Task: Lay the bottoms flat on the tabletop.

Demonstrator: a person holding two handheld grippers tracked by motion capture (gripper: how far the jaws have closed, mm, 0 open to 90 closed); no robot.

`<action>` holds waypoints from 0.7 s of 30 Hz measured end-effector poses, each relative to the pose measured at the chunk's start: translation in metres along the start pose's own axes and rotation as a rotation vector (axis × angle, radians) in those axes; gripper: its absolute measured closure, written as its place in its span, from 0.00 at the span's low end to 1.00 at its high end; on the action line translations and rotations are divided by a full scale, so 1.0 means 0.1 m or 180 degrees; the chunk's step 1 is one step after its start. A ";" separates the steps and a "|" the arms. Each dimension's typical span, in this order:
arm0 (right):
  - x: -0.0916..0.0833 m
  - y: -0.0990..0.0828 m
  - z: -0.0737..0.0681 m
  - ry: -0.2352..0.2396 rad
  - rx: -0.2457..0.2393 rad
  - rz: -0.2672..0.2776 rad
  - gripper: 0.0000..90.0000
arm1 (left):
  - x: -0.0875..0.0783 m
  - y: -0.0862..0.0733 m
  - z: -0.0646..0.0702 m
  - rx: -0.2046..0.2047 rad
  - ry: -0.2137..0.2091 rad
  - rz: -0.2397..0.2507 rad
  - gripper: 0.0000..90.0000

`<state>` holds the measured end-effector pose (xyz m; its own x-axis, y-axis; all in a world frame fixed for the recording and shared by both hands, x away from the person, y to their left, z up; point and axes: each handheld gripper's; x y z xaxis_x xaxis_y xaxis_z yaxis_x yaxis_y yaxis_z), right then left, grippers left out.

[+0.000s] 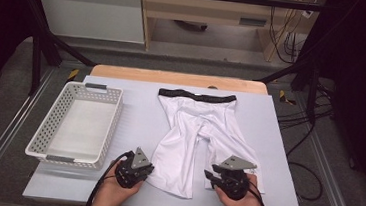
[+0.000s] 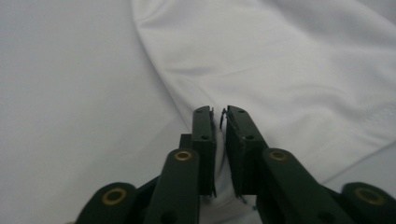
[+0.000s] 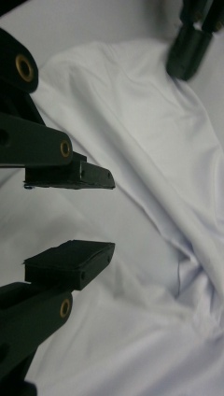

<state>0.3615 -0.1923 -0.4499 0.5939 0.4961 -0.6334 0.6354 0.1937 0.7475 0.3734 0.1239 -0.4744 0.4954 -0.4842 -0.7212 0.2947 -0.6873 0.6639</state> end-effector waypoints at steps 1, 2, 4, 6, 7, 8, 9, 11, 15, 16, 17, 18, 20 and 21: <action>-0.03 0.00 0.05 -0.0038 0.0058 0.0034 0.70 | -0.01 0.00 0.01 0.0033 0.0028 -0.0012 0.96; -0.06 0.00 0.11 -0.0089 0.0100 0.0082 0.70 | -0.02 -0.01 0.02 0.0060 0.0066 -0.0043 0.98; -0.12 -0.01 0.22 -0.0211 0.0218 0.0152 0.70 | -0.08 -0.04 0.01 -0.0076 0.0081 -0.0006 0.99; -0.17 -0.03 0.34 -0.0390 0.0347 0.0208 0.70 | -0.17 -0.07 -0.01 -0.0127 0.0086 0.0043 0.99; -0.20 -0.03 0.39 -0.0420 0.0426 0.0250 0.70 | -0.23 -0.08 -0.01 -0.0119 0.0145 0.0048 0.99; -0.23 -0.04 0.45 -0.0436 0.0480 0.0287 0.70 | -0.29 -0.10 -0.01 -0.0134 0.0183 0.0083 0.99; -0.25 -0.04 0.50 -0.0475 0.0503 0.0296 0.70 | -0.36 -0.12 -0.01 -0.0142 0.0216 0.0109 0.99; -0.29 -0.07 0.58 -0.0584 0.0527 0.0269 0.69 | -0.47 -0.17 -0.01 -0.0160 0.0311 0.0135 0.99; -0.34 -0.14 0.74 -0.0724 0.0615 0.0161 0.68 | -0.55 -0.25 -0.03 -0.0222 0.0383 0.0126 0.99; -0.36 -0.15 0.78 -0.0739 0.0662 0.0164 0.68 | -0.55 -0.26 -0.03 -0.0234 0.0386 0.0117 0.99; -0.38 -0.16 0.81 -0.0771 0.0710 0.0185 0.68 | -0.54 -0.26 -0.04 -0.0234 0.0388 0.0104 0.99; -0.41 -0.17 0.84 -0.0798 0.0746 0.0191 0.67 | -0.54 -0.26 -0.04 -0.0240 0.0395 0.0095 0.99; -0.45 -0.21 0.89 -0.0882 0.0795 0.0197 0.66 | -0.53 -0.27 -0.05 -0.0264 0.0398 0.0081 0.99; -0.47 -0.23 0.90 -0.0908 0.0810 0.0176 0.66 | -0.53 -0.28 -0.06 -0.0270 0.0400 0.0073 0.99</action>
<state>0.3636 -0.2966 -0.4549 0.7213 0.2376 -0.6506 0.6795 -0.0607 0.7312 0.3435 0.1718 -0.4533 0.5995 -0.4241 -0.6788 0.3475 -0.6261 0.6980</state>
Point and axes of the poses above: each handheld gripper's, and its own axes: x roughly forward along the jaws, y roughly out of its top, z roughly to its right, and after that the axes turned 11 degrees about x, right-handed
